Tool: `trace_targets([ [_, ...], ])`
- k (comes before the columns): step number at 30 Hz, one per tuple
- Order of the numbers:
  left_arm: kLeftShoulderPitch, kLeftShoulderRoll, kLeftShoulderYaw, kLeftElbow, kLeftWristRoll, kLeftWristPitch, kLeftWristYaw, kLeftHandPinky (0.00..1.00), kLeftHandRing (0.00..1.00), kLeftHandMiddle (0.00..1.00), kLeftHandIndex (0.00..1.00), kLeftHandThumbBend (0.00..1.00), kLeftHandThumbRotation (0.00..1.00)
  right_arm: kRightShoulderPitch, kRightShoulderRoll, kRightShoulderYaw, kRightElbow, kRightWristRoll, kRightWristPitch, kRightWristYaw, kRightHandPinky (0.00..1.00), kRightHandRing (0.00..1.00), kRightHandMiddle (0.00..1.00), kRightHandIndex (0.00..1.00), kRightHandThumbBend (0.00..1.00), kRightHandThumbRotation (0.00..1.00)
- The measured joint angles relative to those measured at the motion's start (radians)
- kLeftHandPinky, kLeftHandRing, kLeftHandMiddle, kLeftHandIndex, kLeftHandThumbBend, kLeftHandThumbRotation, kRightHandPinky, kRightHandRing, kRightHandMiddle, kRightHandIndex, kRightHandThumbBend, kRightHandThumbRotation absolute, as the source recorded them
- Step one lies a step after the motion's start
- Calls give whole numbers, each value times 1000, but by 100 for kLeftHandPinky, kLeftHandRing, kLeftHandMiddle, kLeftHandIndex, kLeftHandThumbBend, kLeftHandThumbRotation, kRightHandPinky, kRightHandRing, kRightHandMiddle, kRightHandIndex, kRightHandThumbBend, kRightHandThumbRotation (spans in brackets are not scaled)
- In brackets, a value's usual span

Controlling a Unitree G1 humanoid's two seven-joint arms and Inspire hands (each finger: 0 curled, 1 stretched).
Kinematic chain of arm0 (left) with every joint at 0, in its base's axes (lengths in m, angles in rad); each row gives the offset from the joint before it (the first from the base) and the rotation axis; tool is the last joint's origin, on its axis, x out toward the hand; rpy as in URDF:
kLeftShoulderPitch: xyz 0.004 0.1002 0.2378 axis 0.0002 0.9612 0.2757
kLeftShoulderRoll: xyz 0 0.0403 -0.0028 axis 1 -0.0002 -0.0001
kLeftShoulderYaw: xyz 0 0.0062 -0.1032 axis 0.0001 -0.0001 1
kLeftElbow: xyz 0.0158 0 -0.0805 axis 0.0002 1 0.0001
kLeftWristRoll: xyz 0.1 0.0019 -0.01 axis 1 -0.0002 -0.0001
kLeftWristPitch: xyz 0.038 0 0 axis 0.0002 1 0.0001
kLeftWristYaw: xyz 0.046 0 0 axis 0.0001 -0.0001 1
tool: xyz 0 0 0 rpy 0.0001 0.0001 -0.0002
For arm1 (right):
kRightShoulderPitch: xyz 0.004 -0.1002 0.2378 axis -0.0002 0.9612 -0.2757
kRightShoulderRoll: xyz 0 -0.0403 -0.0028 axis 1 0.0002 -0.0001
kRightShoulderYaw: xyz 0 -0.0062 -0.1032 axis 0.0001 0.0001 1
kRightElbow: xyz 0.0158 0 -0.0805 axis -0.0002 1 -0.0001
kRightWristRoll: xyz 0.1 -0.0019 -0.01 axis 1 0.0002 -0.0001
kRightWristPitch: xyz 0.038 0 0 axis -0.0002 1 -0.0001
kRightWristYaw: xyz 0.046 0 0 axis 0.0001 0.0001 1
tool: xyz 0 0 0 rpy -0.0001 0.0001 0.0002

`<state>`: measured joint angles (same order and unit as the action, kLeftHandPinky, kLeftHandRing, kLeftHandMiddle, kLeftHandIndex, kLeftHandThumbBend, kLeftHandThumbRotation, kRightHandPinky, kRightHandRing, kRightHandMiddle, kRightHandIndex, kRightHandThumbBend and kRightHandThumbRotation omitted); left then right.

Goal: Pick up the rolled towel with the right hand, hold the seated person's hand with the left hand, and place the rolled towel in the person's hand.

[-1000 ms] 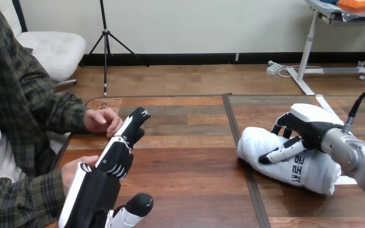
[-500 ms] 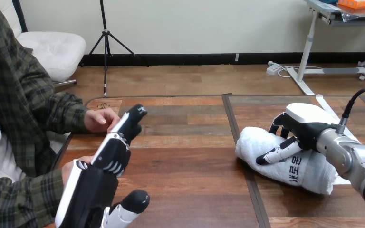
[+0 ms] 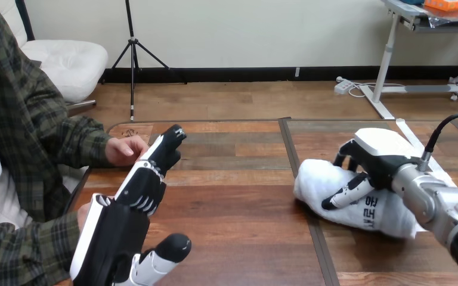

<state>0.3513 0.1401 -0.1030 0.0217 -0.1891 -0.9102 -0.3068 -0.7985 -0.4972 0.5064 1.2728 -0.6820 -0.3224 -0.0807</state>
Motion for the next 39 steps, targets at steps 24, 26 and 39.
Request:
trace_targets([
  [24, -8, -2, 0, -28, 1, 30, 1, 94, 96, 95, 87, 84, 70, 68, -9, -15, -113, 26, -54, -23, 37, 42, 46, 45, 79, 0],
  [26, -8, -2, 1, -28, 1, 30, 1, 94, 96, 95, 87, 84, 70, 73, -11, -17, -120, 33, -60, -21, 38, 42, 45, 44, 79, 0],
  [39, -17, -5, 1, -28, 5, 30, 3, 92, 94, 94, 87, 82, 71, 97, -15, -38, -136, 54, -104, -16, 39, 39, 39, 40, 78, 0],
])
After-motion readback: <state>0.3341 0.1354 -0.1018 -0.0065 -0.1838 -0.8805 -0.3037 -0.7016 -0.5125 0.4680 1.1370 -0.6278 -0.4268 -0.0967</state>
